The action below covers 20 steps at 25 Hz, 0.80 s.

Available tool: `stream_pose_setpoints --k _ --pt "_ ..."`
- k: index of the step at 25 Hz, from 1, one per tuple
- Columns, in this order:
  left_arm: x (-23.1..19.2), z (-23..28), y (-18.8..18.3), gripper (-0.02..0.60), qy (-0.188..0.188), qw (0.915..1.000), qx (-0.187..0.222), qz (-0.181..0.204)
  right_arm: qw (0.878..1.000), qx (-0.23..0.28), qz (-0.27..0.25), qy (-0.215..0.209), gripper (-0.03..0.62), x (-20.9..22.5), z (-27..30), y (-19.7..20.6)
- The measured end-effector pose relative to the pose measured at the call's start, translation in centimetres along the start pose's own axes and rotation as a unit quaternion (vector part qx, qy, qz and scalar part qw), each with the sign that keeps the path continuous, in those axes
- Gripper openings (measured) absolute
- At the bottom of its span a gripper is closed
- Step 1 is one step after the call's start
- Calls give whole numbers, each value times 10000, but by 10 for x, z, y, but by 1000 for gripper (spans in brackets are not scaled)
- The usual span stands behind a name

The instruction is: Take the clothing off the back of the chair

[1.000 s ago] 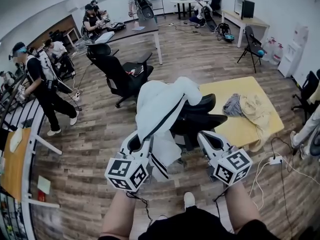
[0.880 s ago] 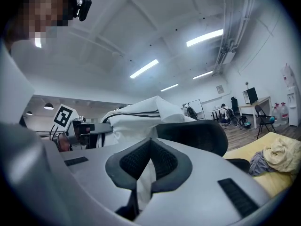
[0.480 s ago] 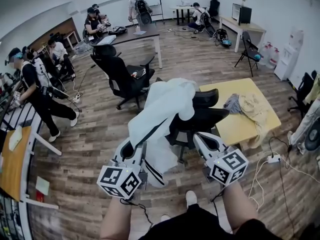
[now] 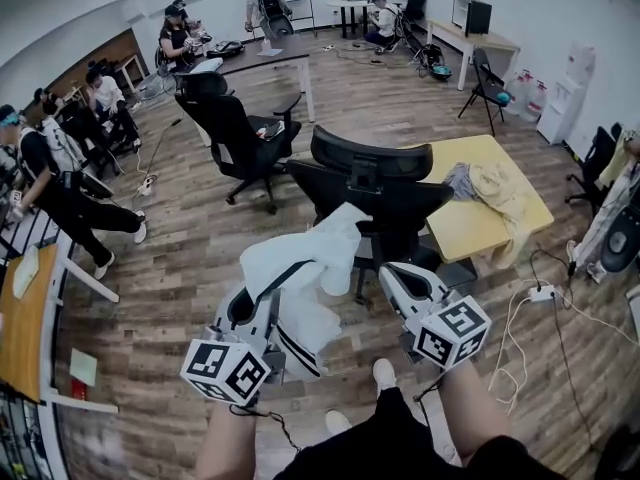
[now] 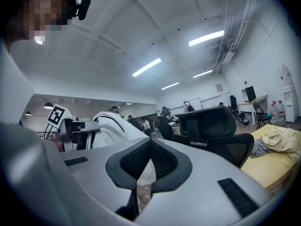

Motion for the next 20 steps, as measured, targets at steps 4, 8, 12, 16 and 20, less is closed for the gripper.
stream_pose_setpoints --k 4,8,12,16,20 --pt "0 -26 16 67 -16 9998 -88 -179 9998 -88 25 167 14 -17 -15 9" --pt "10 -49 25 67 55 9996 -135 -243 9995 -107 -71 298 14 -28 -38 11" --pt "23 -65 30 67 134 9995 -147 -227 9989 -64 -177 424 14 -35 -57 6" --pt "43 -73 32 67 174 9996 -178 -148 9986 -21 -247 467 12 -35 -77 1" --pt "75 -78 39 67 154 9997 -179 -60 9987 -3 -313 410 14 -30 -103 0"
Point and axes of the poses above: the fingertips, and each gripper's own axes: z forward along the fingers, x to its right, y out of its underside, the point moved 1 cm from there along -z, backward along the fingers, and after that the axes turned 8 degrees about y, right-handed, at the moved point
